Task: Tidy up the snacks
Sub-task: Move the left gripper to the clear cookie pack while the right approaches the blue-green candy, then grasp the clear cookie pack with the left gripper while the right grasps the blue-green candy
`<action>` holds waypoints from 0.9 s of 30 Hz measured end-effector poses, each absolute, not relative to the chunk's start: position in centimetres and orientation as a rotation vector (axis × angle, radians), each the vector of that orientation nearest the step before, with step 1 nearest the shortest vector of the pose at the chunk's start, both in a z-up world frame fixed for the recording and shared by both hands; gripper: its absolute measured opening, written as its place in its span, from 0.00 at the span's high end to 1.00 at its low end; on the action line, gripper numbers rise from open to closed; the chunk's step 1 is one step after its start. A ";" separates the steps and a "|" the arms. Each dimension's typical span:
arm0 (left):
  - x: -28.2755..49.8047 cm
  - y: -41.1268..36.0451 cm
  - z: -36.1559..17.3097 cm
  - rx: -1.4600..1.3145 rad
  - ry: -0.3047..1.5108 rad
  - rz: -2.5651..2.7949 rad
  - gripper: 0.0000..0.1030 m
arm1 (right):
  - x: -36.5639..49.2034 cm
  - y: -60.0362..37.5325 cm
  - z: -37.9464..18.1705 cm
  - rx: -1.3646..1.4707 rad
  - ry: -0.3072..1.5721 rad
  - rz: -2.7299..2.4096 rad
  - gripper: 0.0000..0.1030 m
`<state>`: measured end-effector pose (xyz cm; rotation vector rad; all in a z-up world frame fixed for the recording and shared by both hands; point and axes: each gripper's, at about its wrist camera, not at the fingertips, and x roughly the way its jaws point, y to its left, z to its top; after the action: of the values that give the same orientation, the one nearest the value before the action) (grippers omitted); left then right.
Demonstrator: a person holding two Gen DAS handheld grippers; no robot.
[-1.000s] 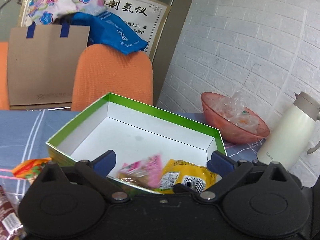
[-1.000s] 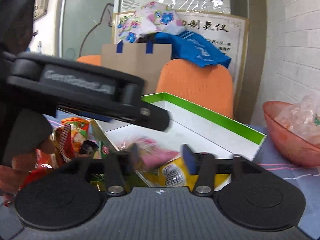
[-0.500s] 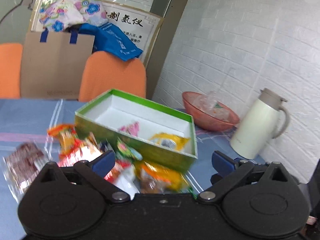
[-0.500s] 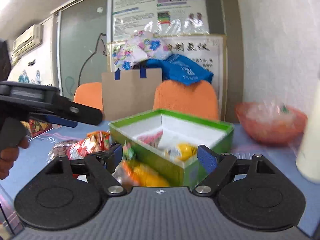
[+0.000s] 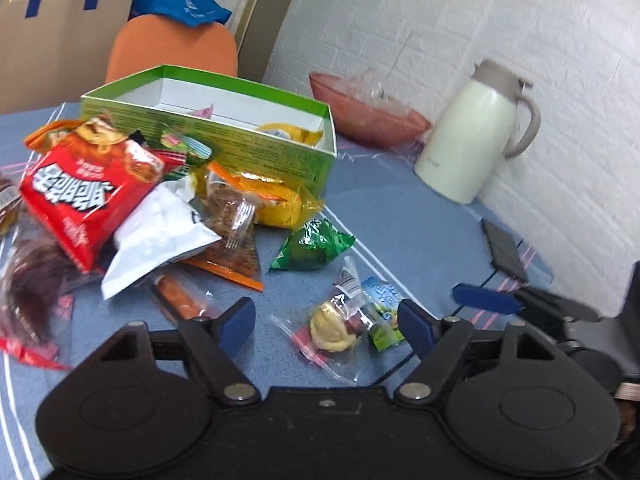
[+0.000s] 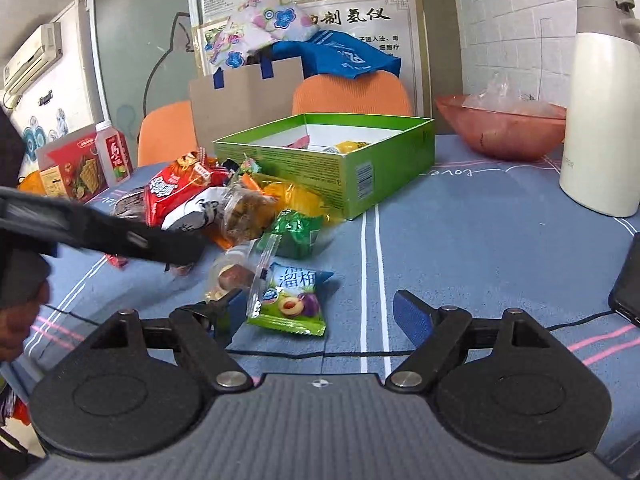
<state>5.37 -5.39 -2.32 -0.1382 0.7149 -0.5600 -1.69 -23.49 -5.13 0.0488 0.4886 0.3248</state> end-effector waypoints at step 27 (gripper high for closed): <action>2.8 -2.2 -3.7 -0.169 0.782 -0.508 0.00 | 2.0 -20.6 -6.0 -0.048 0.543 0.371 0.00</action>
<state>2.80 -2.18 -3.74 -0.1691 0.7821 -0.5082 1.97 -20.61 -5.97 -0.0480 0.5430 0.3708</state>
